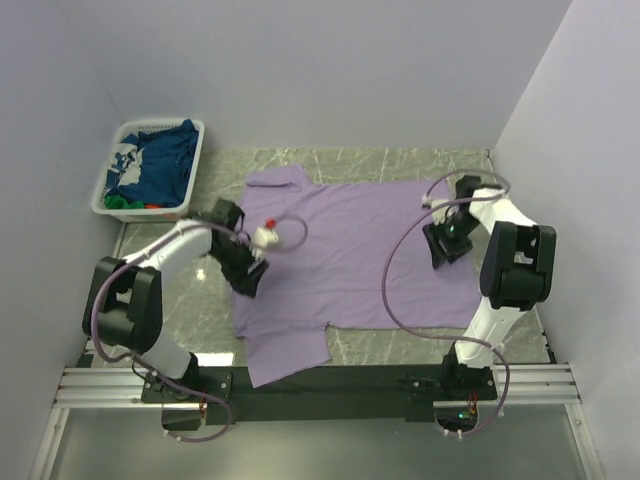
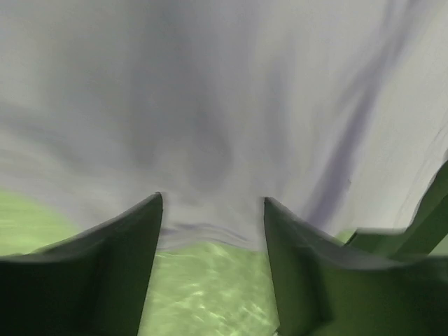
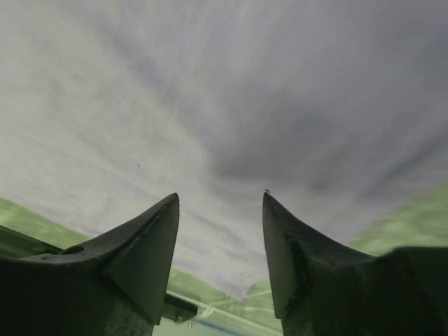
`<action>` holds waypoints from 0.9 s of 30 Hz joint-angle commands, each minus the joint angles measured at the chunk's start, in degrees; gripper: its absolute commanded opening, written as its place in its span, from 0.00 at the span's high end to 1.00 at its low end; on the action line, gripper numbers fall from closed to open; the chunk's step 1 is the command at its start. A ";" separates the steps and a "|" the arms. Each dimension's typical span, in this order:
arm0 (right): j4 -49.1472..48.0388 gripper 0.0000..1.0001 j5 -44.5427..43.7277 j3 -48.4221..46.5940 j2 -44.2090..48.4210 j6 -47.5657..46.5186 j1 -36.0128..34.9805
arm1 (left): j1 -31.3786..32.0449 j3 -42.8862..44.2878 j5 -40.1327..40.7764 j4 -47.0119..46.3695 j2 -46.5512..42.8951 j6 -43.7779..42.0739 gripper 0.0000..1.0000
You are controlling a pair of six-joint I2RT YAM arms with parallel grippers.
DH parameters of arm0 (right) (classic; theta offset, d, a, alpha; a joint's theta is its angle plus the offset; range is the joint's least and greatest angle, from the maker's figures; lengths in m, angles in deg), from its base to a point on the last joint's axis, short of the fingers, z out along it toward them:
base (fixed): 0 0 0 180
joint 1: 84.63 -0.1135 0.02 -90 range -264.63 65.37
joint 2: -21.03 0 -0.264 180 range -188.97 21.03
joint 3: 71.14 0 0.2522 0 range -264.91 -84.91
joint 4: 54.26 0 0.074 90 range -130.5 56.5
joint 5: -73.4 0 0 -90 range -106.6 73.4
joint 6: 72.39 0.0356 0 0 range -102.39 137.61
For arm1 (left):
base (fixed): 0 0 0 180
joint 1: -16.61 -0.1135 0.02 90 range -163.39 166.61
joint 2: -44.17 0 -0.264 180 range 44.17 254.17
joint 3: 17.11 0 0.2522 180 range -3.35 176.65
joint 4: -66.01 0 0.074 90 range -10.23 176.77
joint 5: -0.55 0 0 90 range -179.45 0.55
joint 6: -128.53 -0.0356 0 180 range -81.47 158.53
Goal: Fold and stack the t-shirts
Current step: Flatten the tshirt out, then fold the tshirt
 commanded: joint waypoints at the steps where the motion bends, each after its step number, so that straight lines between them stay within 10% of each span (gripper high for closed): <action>1: 2.58 0.39 9.29 -13.19 -0.75 2.31 3.09 | -5.00 15.15 -10.51 2.31 2.52 0.52 0.32; 10: -7.76 0.37 8.96 -43.07 -17.18 19.61 5.39 | -14.42 51.28 -12.91 -11.74 26.77 21.52 0.21; 27: -14.37 0.40 -3.43 -67.10 -38.82 26.95 2.67 | -15.47 56.05 -5.79 -23.01 34.97 28.56 0.20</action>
